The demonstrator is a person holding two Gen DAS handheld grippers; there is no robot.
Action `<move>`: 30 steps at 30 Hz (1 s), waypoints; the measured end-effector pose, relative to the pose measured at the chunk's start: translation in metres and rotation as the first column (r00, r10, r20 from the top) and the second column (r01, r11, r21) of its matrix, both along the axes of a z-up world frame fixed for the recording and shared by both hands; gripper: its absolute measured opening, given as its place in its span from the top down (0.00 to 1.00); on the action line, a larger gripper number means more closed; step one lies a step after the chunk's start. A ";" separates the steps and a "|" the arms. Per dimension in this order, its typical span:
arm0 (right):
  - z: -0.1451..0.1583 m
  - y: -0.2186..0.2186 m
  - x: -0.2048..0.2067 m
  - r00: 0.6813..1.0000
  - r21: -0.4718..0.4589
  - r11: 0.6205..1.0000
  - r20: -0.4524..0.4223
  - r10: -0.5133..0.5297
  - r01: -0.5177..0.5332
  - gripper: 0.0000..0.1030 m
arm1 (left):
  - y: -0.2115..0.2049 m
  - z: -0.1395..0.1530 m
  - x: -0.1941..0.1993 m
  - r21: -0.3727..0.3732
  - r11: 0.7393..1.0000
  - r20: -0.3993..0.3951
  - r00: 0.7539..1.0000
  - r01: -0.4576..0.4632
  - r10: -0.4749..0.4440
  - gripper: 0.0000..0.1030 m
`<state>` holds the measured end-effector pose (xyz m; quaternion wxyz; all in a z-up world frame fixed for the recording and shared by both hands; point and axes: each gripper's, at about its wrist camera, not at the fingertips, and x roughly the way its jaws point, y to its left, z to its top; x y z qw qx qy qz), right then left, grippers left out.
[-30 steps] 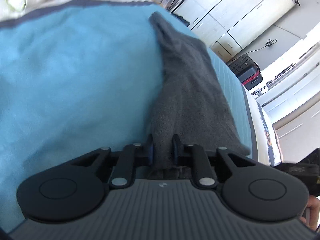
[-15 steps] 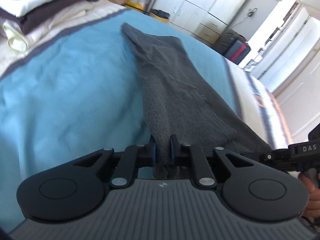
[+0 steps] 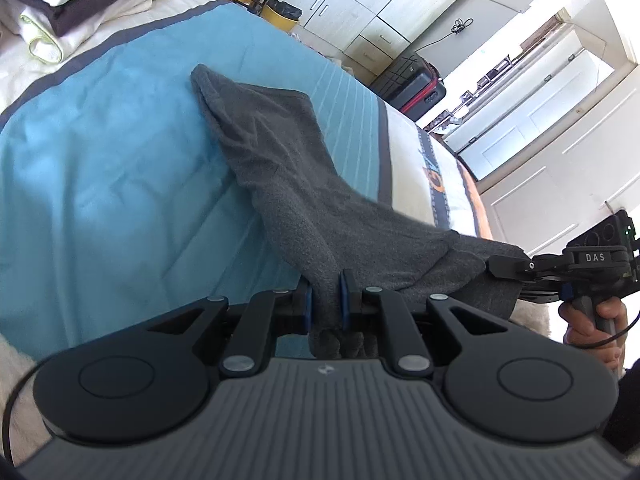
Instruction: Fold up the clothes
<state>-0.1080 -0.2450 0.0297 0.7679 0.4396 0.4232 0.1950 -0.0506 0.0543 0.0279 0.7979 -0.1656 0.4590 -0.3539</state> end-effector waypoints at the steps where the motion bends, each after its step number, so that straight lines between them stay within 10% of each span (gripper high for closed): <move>1: -0.003 -0.001 0.008 1.000 -0.007 1.000 -0.004 -0.002 0.002 0.92 | -0.003 0.000 0.006 0.009 1.000 0.006 1.000 0.005 -0.005 0.88; 8: 0.022 -0.011 0.131 0.996 -0.109 0.992 0.072 -0.050 0.058 0.91 | -0.035 0.021 0.121 0.025 0.999 0.083 0.995 0.047 -0.049 0.87; 10: 0.020 -0.017 0.171 0.991 -0.130 0.985 0.082 -0.101 0.111 0.79 | -0.043 0.014 0.167 0.016 0.999 0.062 0.997 0.042 -0.043 0.82; 12: 0.008 -0.026 0.209 0.983 -0.143 0.973 0.069 -0.172 0.181 0.39 | -0.045 -0.006 0.201 -0.023 1.000 0.054 0.998 0.013 -0.012 0.79; 20: -0.066 -0.042 0.207 0.980 -0.395 0.897 0.063 -0.190 0.199 0.40 | -0.001 -0.065 0.193 -0.034 0.991 0.270 0.953 -0.130 0.134 0.58; 25: -0.072 -0.039 0.234 0.985 -0.391 0.905 0.079 -0.151 0.169 0.40 | -0.010 -0.065 0.203 -0.106 0.993 0.241 0.968 -0.043 0.068 0.50; 30: -0.087 -0.026 0.258 0.987 -0.499 0.854 0.120 -0.103 0.150 0.50 | -0.045 -0.091 0.209 0.024 1.000 0.179 0.984 0.012 -0.016 0.48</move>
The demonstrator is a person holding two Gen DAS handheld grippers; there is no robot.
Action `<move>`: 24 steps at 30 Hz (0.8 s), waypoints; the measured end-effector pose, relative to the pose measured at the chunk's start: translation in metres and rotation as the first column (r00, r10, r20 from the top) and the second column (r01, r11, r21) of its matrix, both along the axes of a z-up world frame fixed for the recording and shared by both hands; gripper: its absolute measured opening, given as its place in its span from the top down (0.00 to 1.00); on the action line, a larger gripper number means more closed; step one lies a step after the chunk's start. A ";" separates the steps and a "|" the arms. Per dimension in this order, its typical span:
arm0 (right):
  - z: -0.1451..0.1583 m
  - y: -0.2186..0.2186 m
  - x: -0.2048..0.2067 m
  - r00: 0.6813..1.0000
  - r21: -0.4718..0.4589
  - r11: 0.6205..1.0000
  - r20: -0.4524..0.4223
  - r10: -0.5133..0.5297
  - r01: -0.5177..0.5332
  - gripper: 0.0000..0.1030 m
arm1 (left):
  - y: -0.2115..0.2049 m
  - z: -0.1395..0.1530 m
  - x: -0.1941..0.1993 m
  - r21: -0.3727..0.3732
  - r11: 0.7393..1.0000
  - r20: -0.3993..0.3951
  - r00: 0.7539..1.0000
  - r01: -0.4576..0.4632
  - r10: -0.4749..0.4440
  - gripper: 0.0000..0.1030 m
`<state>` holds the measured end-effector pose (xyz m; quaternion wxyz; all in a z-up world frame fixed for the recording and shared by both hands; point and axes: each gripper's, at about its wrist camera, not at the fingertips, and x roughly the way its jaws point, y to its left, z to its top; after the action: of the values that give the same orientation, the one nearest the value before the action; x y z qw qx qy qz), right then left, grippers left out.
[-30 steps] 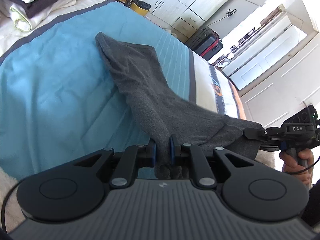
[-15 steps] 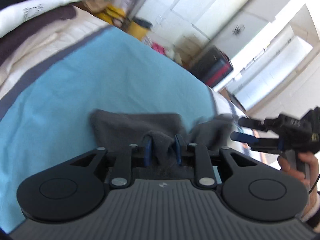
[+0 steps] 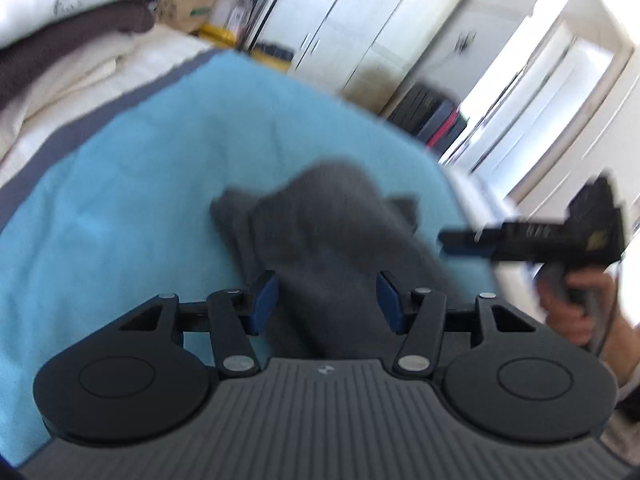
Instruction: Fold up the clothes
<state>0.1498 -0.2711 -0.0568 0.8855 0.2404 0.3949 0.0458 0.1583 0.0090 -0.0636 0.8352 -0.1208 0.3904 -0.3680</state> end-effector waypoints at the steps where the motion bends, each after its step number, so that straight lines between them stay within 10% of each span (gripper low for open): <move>1: -0.002 0.002 0.002 1.000 -0.026 0.999 0.011 0.019 -0.018 0.52 | -0.003 -0.005 -0.001 0.013 1.000 -0.003 1.000 -0.004 0.004 0.48; 9: -0.014 0.017 0.011 0.984 -0.142 0.982 0.110 0.138 -0.122 0.58 | -0.005 -0.023 0.027 -0.136 0.986 -0.114 0.990 -0.096 0.080 0.44; 12: -0.010 0.027 0.012 0.968 -0.293 0.944 0.151 0.201 -0.150 0.94 | 0.000 -0.022 0.024 -0.155 0.979 -0.071 0.990 -0.131 0.121 0.84; 17: 0.023 0.043 -0.005 0.934 -0.433 0.893 0.254 0.251 -0.122 0.95 | -0.011 0.011 -0.004 -0.030 0.989 0.125 0.981 -0.143 0.146 0.84; 21: -0.002 0.028 0.015 0.977 -0.412 0.906 0.134 0.163 -0.095 0.89 | -0.034 -0.003 0.015 0.151 0.979 0.078 0.989 -0.135 0.124 0.77; 24: -0.007 0.010 0.013 0.984 -0.368 0.928 0.140 0.113 -0.054 0.84 | -0.019 -0.019 0.027 0.064 0.985 -0.019 0.987 -0.159 0.161 0.76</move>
<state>0.1631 -0.2607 -0.0640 0.9404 0.0512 0.3349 0.0287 0.1849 -0.0103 -0.0825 0.8607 -0.1300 0.4007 -0.2859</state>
